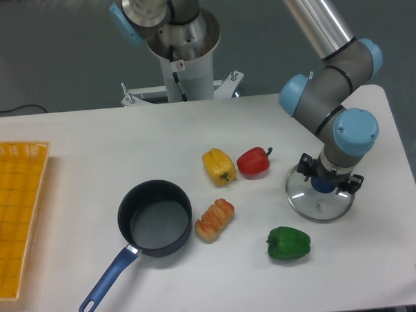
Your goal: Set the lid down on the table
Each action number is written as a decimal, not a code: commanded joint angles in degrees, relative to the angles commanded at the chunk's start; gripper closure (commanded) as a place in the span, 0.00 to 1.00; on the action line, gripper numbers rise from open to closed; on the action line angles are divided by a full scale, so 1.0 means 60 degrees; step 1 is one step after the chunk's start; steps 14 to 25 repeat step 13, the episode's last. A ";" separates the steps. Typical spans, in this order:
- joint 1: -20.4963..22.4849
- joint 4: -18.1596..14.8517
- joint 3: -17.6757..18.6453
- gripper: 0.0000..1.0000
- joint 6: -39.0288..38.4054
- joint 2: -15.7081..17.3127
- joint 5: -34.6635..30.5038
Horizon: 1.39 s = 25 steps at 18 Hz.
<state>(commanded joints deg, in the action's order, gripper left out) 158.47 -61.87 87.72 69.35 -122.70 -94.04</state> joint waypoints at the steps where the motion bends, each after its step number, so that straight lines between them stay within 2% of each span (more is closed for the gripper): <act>1: 0.0000 0.0000 -0.0015 0.00 0.0044 0.0029 0.0015; 5: 0.0000 0.0058 -0.0175 0.00 0.0044 0.0117 0.0015; 10: -0.0205 0.0234 -0.0454 0.00 0.0044 0.0542 0.0015; 13: -0.0366 0.0234 -0.0425 0.00 -0.0029 0.0790 0.0015; 25: -0.0366 0.0234 -0.0425 0.00 -0.0029 0.0790 0.0015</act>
